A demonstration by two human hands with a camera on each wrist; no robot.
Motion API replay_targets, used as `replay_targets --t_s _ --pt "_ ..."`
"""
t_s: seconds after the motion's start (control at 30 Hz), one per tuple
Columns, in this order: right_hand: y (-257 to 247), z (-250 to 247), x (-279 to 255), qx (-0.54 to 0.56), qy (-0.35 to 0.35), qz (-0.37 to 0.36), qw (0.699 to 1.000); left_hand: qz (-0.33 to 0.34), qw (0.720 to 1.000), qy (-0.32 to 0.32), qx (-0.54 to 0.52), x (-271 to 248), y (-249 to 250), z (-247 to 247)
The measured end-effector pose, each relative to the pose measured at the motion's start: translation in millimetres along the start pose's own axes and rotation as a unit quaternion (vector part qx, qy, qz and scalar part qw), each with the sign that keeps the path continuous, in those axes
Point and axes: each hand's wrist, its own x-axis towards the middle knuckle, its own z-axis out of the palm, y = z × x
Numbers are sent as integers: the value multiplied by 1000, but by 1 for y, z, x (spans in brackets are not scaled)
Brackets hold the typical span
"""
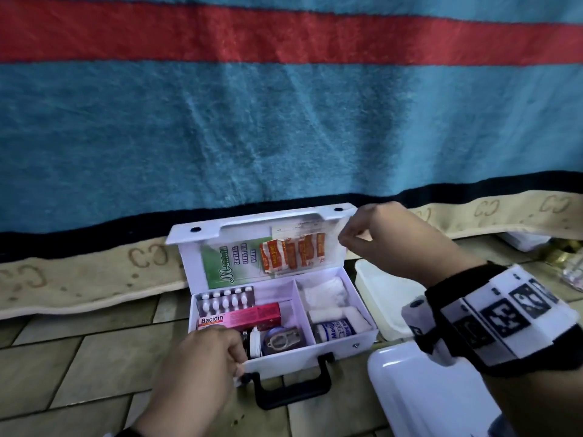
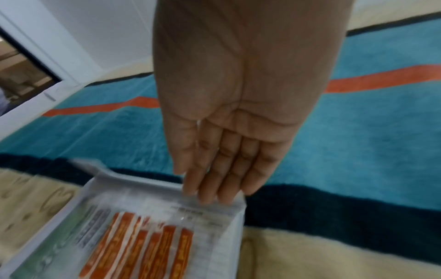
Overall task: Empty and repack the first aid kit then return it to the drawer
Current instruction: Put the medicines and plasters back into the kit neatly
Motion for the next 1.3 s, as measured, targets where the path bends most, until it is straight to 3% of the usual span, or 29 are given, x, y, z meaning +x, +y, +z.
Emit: replay_targets --t_s 0.1,0.2,0.27,0.37,0.43,0.47,0.63,0.87,1.3 --pt "13 -18 -34 34 -37 26 998 9 1000 -1 2 -4 3 -4" --pt "38 -26 -80 59 -45 104 992 12 1000 -6 2 -6 6 -7" --pt "61 -21 -114 20 -61 158 985 9 1000 -8 -1 -5 5 -7" --pt "84 4 -163 -44 -187 234 953 7 1000 -23 -14 -4 5 -10" --pt "89 19 -189 -49 -277 247 927 7 999 -39 -22 -2 5 -9" --pt "88 25 -198 -57 -289 242 924 3 999 -47 -26 -1 4 -8" --pt "93 49 -215 -90 -203 303 927 -5 997 -78 -20 9 -7 -1" --pt "93 64 -216 -151 -203 288 924 6 993 -118 -24 21 -11 -2" --pt "87 63 -220 -110 -127 368 915 18 997 -79 -5 15 -6 -2"
